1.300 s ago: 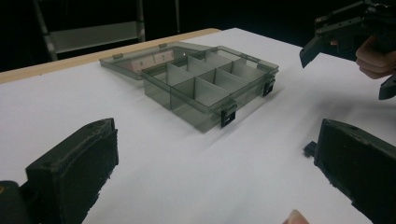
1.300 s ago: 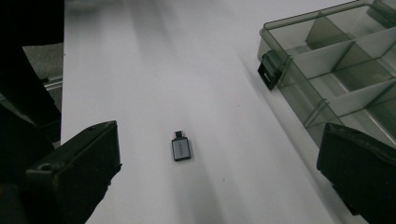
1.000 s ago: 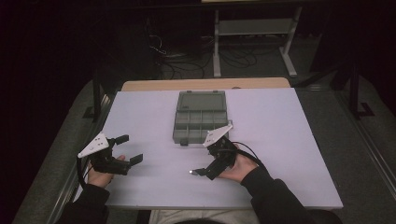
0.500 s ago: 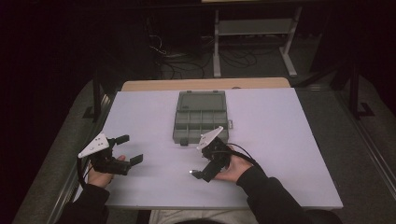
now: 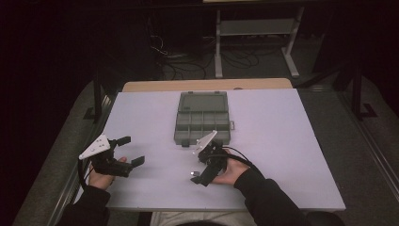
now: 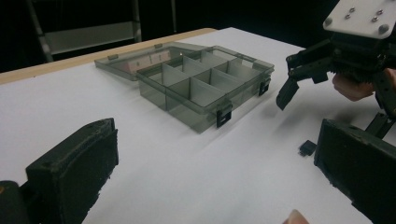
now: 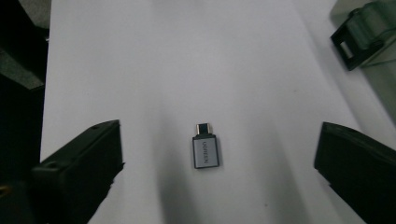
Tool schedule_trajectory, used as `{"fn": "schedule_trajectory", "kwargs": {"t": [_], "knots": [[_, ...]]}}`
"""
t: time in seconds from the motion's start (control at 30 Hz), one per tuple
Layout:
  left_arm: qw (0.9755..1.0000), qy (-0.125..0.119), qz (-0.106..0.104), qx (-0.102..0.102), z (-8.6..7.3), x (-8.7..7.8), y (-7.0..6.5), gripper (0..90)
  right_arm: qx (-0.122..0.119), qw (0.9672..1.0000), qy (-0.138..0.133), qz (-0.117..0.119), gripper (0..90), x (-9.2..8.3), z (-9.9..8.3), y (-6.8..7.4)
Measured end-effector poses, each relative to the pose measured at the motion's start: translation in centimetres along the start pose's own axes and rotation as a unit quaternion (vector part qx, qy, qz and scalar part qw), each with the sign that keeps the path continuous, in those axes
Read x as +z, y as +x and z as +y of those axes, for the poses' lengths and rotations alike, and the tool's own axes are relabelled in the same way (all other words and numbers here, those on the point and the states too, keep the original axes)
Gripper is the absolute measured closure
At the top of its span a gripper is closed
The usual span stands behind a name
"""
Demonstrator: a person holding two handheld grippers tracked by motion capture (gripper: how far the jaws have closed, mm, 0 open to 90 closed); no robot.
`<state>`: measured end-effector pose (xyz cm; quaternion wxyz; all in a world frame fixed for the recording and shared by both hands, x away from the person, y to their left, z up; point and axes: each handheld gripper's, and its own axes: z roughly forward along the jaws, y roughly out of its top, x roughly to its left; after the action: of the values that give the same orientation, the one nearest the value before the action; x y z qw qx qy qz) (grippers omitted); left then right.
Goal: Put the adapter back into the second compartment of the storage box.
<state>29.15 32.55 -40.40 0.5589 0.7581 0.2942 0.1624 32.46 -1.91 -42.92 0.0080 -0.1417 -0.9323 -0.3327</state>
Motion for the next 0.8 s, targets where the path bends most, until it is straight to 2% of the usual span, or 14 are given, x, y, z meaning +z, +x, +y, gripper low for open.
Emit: {"fn": "schedule_trajectory", "kwargs": {"t": [0.37,0.47,0.53,0.63,0.67,0.8], "knots": [[1.0,0.001,-0.001,0.003,0.02,-0.01,-0.04,0.0,-0.007,0.9994,0.025,0.025,19.4,0.71,0.18,0.05],[1.0,0.001,0.0,0.003,0.03,-0.02,-0.06,0.0,-0.01,0.9993,0.029,0.022,23.5,0.84,0.13,0.08],[1.0,0.001,0.0,0.003,0.03,-0.02,-0.05,0.0,-0.016,0.9992,0.027,0.026,31.1,0.8,0.13,0.09],[1.0,0.001,0.0,0.003,0.03,-0.02,-0.05,0.0,-0.017,0.9991,0.028,0.028,33.8,0.8,0.14,0.15],[1.0,0.001,0.0,0.003,0.04,-0.03,-0.08,0.0,-0.021,0.999,0.031,0.026,39.1,0.87,0.14,0.25],[1.0,0.0,-0.001,0.005,0.07,-0.05,-0.12,0.0,-0.019,0.9989,0.034,0.024,45.0,1.0,0.09,0.28]]}}
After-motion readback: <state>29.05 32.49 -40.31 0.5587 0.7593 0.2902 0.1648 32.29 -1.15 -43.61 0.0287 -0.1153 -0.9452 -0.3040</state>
